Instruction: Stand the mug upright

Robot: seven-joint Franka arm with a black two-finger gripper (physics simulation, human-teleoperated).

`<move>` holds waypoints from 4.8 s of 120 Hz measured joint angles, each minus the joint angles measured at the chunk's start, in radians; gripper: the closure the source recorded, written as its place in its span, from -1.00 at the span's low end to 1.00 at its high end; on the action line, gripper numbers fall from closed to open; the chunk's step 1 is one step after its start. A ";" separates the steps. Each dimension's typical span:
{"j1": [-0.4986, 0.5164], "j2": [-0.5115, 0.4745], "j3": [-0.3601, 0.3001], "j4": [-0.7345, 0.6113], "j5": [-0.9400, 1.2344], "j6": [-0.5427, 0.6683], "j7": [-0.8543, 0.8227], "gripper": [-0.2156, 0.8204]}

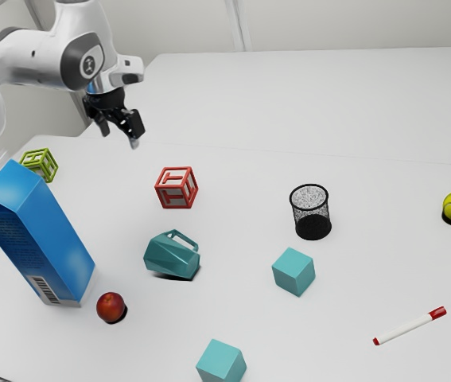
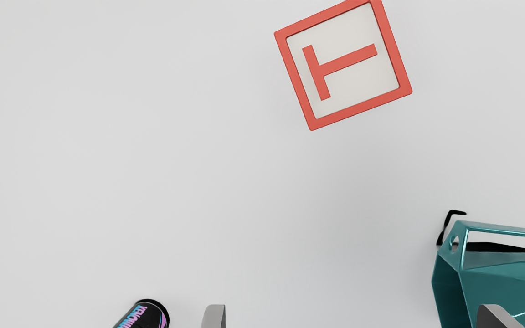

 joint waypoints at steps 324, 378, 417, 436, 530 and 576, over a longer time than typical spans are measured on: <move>0.109 0.402 0.012 0.062 -0.788 -0.529 0.224 0.87; 0.076 0.340 0.013 0.048 -0.714 -0.506 0.187 0.93; 0.036 0.255 0.012 0.004 -0.577 -0.394 0.128 0.93; 0.000 0.199 0.012 -0.055 -0.506 -0.295 0.096 0.93; -0.126 0.079 0.013 -0.267 -0.182 0.142 -0.073 0.93; -0.153 0.076 0.013 -0.298 -0.110 0.192 -0.149 0.93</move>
